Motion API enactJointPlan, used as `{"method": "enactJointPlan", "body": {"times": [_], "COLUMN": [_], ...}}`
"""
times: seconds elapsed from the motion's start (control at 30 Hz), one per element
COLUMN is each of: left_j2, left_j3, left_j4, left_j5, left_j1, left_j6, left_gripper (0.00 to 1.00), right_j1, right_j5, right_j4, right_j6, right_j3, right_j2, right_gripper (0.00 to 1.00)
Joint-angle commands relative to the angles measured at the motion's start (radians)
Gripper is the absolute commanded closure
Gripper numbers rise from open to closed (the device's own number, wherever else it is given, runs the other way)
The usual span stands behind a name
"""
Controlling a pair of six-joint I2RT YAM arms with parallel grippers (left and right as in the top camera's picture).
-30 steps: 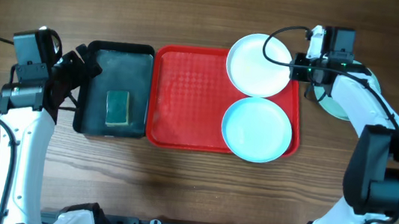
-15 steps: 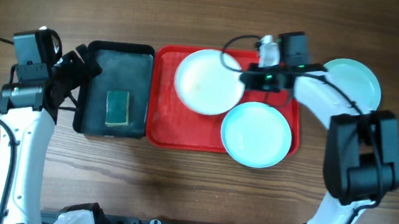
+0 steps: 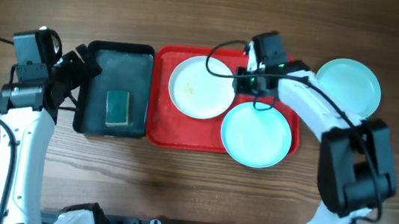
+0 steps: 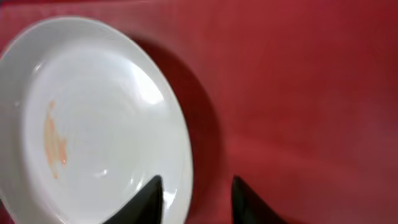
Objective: Clean dirty plates on tray and stack at the side
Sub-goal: 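Grasp the white plate rim with the right gripper and drag it, then drag the white plate left across the red tray toward the black tray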
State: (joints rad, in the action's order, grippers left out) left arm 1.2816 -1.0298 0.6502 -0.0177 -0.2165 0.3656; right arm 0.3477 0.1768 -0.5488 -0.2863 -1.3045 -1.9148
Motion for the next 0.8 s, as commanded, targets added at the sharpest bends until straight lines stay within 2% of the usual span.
{"method": "enactJointPlan", "body": {"times": [0.0,0.03,0.1,0.2,0.27,0.53,0.63,0.67,0.77], "left_j2": [-0.007,-0.007,-0.007,-0.007,-0.007,-0.007,-0.007,-0.007,-0.007], "left_j3": [-0.005,-0.005,-0.005,-0.005,-0.005,-0.005,-0.005,-0.005,-0.005], "left_j4": [-0.003,-0.003,-0.003,-0.003,-0.003,-0.003,-0.003,-0.003,-0.003], "left_j5": [-0.008,-0.008,-0.008,-0.008,-0.008,-0.008,-0.008,-0.008,-0.008], "left_j1": [-0.005,-0.005,-0.005,-0.005,-0.005,-0.005,-0.005,-0.005,-0.005], "left_j6": [0.009,0.009,0.009,0.009,0.009,0.009,0.010,0.009,0.009], "left_gripper": [0.00,0.00,0.00,0.00,0.00,0.00,0.00,0.00,0.00], "right_j1": [-0.042,-0.069,-0.101,-0.148,-0.176,-0.185,-0.185,-0.185,-0.185], "right_j5": [-0.122,-0.164,-0.162,-0.163,-0.162,-0.214,-0.214,-0.214,-0.215], "right_j4": [-0.123,-0.258,-0.398,-0.531,-0.551,-0.504,-0.439,-0.426,-0.425], "right_j6": [0.160,0.159,0.150,0.080,0.040,-0.013,-0.013,-0.013,-0.012], "right_j3": [-0.070,-0.070,-0.066,-0.023,-0.002,0.147,0.204,0.216,0.217], "right_j2": [0.146,0.172,0.171,0.170,0.170,0.170,0.170,0.170,0.170], "right_gripper": [0.54,0.54,0.55,0.61,0.66,0.68,0.73,0.77,0.79]}}
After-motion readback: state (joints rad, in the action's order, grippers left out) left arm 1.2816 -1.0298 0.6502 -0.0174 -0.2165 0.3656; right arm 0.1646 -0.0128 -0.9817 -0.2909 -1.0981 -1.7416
